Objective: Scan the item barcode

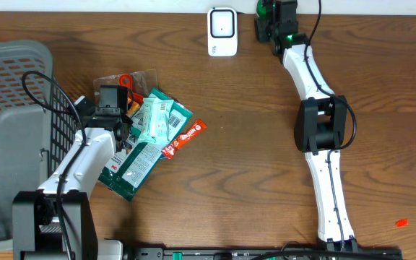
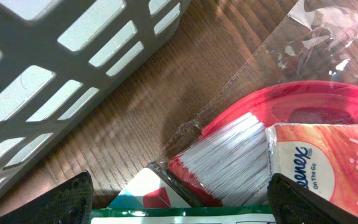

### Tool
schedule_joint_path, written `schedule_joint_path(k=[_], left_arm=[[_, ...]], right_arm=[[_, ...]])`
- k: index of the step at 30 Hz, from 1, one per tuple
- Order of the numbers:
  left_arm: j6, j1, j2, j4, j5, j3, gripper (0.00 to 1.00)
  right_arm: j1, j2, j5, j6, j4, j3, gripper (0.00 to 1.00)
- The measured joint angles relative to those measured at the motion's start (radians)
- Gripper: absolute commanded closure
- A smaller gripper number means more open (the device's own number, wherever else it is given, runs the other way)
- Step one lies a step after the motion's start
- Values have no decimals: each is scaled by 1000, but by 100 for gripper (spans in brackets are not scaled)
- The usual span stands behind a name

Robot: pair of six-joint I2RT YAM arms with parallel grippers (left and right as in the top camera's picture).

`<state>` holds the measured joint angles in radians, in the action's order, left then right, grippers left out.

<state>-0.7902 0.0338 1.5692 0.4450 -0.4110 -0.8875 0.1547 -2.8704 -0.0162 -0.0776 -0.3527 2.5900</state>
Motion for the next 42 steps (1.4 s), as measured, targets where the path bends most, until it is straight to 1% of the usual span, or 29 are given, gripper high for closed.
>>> schedule_joint_path(k=[7, 11, 13, 14, 17, 20, 23, 24, 26, 27, 28, 29, 37, 42], left_arm=[[0, 0, 0, 0, -4, 0, 11], [0, 0, 0, 0, -23, 0, 11], [0, 0, 0, 0, -34, 0, 11], [0, 0, 0, 0, -37, 0, 11], [0, 0, 0, 0, -41, 0, 11], [0, 0, 0, 0, -44, 0, 11], [0, 0, 0, 0, -44, 0, 11], [0, 0, 0, 0, -45, 0, 11], [0, 0, 0, 0, -45, 0, 11], [0, 0, 0, 0, -45, 0, 11], [0, 0, 0, 0, -45, 0, 11], [0, 0, 0, 0, -45, 0, 11], [1, 0, 0, 0, -45, 0, 11], [1, 0, 0, 0, -45, 0, 11]], right_arm=[[6, 41, -7, -5, -123, -1, 76], [13, 87, -25, -7, -200, -6, 82], [19, 133, -39, -11, -249, -6, 83], [22, 153, -46, -11, -269, -6, 83], [36, 236, -68, -10, -328, -6, 78], [54, 315, -75, -14, -363, -6, 76], [66, 356, -76, -14, -383, -1, 74], [69, 360, -69, -14, -391, 1, 69], [71, 356, -64, -3, -417, 2, 48], [71, 346, -62, -3, -425, 2, 33], [71, 336, -62, 1, -421, 2, 13], [71, 322, -61, -4, -410, 2, 1], [71, 148, -60, -6, -195, -1, 1], [64, 121, -62, -1, -133, -10, 2]])
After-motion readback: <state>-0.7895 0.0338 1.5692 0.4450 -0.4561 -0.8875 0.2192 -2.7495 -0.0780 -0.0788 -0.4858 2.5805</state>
